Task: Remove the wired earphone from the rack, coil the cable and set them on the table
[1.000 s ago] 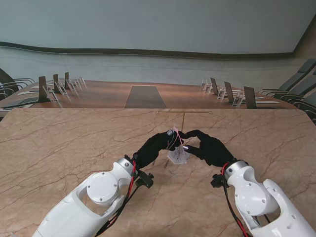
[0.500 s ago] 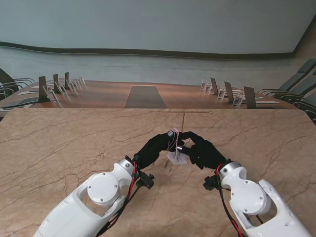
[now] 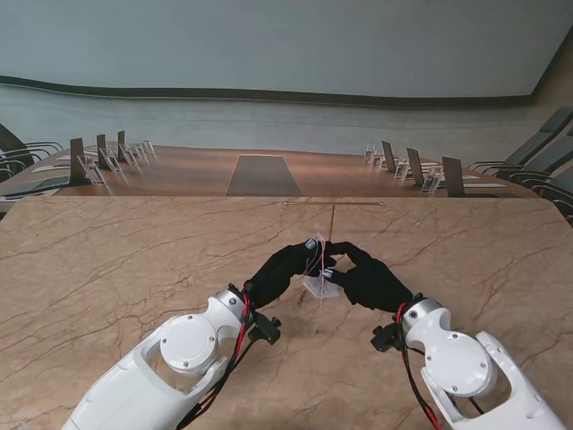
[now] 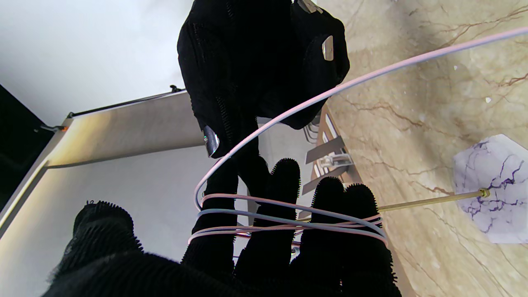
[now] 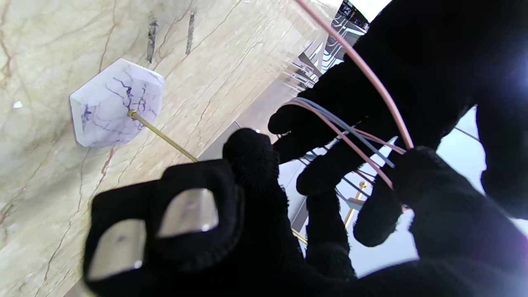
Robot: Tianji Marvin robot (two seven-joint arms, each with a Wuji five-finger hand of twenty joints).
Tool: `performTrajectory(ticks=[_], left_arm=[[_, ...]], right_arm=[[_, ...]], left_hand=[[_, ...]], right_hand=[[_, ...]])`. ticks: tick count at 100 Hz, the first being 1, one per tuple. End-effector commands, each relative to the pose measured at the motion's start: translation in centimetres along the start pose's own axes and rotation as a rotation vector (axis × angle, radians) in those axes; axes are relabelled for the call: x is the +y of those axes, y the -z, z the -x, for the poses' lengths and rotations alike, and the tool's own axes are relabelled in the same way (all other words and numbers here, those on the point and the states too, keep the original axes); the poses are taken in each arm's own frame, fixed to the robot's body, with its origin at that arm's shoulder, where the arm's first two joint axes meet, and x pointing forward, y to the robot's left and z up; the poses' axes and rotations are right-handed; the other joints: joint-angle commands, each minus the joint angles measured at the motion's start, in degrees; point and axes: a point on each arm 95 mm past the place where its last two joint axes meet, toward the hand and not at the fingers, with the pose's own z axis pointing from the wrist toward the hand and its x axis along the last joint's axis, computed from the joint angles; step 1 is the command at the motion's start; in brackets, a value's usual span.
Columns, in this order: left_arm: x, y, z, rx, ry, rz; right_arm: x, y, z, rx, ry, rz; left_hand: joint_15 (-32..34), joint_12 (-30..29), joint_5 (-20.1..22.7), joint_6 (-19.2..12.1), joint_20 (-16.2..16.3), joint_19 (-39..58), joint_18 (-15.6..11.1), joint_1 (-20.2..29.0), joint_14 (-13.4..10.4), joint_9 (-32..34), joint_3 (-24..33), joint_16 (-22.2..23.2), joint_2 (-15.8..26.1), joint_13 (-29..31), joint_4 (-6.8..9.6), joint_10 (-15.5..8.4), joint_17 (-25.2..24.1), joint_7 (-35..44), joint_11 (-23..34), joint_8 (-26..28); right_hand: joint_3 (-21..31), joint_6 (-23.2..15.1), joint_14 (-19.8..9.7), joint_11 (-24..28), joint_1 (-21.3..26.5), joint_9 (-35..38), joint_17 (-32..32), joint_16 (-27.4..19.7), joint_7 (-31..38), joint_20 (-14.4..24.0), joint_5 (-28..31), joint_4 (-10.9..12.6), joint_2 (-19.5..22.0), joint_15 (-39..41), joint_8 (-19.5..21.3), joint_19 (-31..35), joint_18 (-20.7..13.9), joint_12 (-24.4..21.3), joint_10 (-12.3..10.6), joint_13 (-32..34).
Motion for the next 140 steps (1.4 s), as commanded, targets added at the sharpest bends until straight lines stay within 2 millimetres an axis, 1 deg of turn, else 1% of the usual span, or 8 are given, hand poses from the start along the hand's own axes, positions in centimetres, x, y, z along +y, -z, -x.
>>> performTrajectory(ticks=[1, 19, 40, 74, 105, 113, 131, 140], left_arm=[[0.1, -0.1, 0.1, 0.003, 0.010, -0.005], [0.2, 0.0, 0.1, 0.009, 0.012, -0.011], [0.4, -0.1, 0.2, 0.016, 0.018, -0.011], [0.6, -0.2, 0.3, 0.012, 0.018, -0.008], [0.7, -0.5, 0.5, 0.000, 0.015, -0.001], [0.7, -0.6, 0.5, -0.003, 0.015, 0.001], [0.7, -0.7, 0.6, -0.003, 0.012, 0.004], [0.7, -0.8, 0.6, -0.002, 0.011, 0.006]], right_arm=[[-1.0, 0.3, -0.7, 0.029, -0.025, -0.011], [-1.0, 0.9, -0.3, 0.032, -0.041, 0.012], [-1.3, 1.0, 0.1, 0.046, -0.119, 0.039], [-2.3, 0.6, 0.2, 0.033, -0.199, -0.007], [-3.2, 0.2, -1.0, 0.074, -0.230, -0.039], [-3.5, 0.0, -1.3, 0.086, -0.244, -0.041], [-3.9, -0.2, -2.0, 0.105, -0.264, -0.066], [-3.8, -0.3, -2.3, 0.115, -0.263, -0.067]], left_hand=[[-0.2, 0.1, 0.5, -9.1, -0.9, -1.0, 0.6, -1.0, -0.8, -2.0, 0.1, -0.1, -0.2, -0.1, 1.57, 0.0, -0.1, 1.5, -2.4, 0.9], [0.0, 0.1, 0.2, -9.9, -0.8, -0.8, 0.5, -0.8, -1.0, -2.0, 0.1, -0.1, -0.2, 0.0, 1.54, -0.2, 0.1, 1.8, -2.2, 1.1], [0.2, 0.2, -0.1, -12.5, -0.7, -0.6, 0.1, -0.2, -1.2, -2.2, 0.2, -0.1, 0.1, 0.1, 1.46, -0.3, 0.2, 2.2, -1.9, 1.3], [0.3, 0.0, -0.3, -12.1, -0.7, -0.6, 0.1, -0.1, -1.3, -2.3, 0.1, -0.2, 0.2, 0.0, 1.43, -0.3, 0.1, 2.3, -1.7, 1.2], [0.2, -0.1, -0.3, -12.2, -0.8, -0.8, 0.0, 0.0, -1.5, -2.4, 0.1, -0.3, 0.2, -0.1, 1.45, -0.4, -0.1, 2.3, -1.7, 1.1], [0.1, -0.1, -0.1, -12.2, -0.8, -0.9, 0.0, 0.1, -1.4, -2.4, 0.1, -0.3, 0.1, -0.2, 1.45, -0.4, -0.1, 2.4, -1.6, 1.1], [-0.2, -0.2, -0.3, -12.1, -1.0, -1.3, -0.5, 0.1, -1.9, -3.0, 0.0, -0.5, 0.1, -0.8, 1.43, -0.5, -0.6, 2.4, -1.8, 1.1], [-0.3, -0.3, -0.4, -12.2, -1.1, -1.6, -0.8, 0.0, -2.1, -3.2, 0.0, -0.6, 0.1, -0.9, 1.43, -0.6, -0.6, 2.4, -1.9, 1.0]], right_hand=[[1.0, -8.8, 3.1, 3.6, 1.0, 5.0, 5.6, 2.9, 3.9, 0.9, 2.4, -0.4, -0.8, 9.0, 0.3, 13.8, -14.7, 1.3, 1.9, 1.6], [1.1, -9.5, 3.1, 3.8, 1.5, 5.0, 5.6, 3.3, 3.9, 1.8, 2.6, -0.6, -0.8, 9.2, 0.3, 13.8, -14.9, 1.5, 1.9, 1.6], [1.6, -10.2, 2.9, 3.9, 2.5, 5.6, 5.7, 3.6, 4.1, 2.4, 2.9, -0.7, -1.3, 9.5, 0.5, 13.8, -15.1, 1.7, 1.6, 1.6], [1.7, -9.9, 3.0, 3.7, 3.2, 5.5, 5.6, 3.9, 4.2, 2.8, 3.2, -1.0, -1.4, 9.6, 0.6, 13.8, -14.9, 1.9, 1.7, 1.6], [2.8, -8.0, 2.3, 4.3, 6.1, 6.5, 5.9, 4.2, 5.8, 3.7, 5.9, -1.7, -4.3, 10.3, 1.5, 13.8, -15.8, 2.0, 0.1, 1.6], [4.7, -7.7, 1.7, 4.7, 6.7, 7.2, 6.0, 4.8, 6.3, 5.0, 6.6, -3.1, -5.5, 11.1, 2.3, 13.8, -16.4, 2.1, -0.3, 1.6], [6.0, -7.9, 1.7, 4.8, 7.3, 7.0, 6.0, 4.9, 6.2, 5.1, 6.4, -4.1, -6.4, 11.0, 2.6, 13.8, -16.6, 2.1, -0.4, 1.6], [6.4, -7.7, 1.7, 4.6, 7.2, 6.5, 5.9, 5.0, 5.5, 5.0, 4.3, -4.4, -6.7, 11.0, 2.4, 13.8, -16.6, 2.1, -0.3, 1.6]])
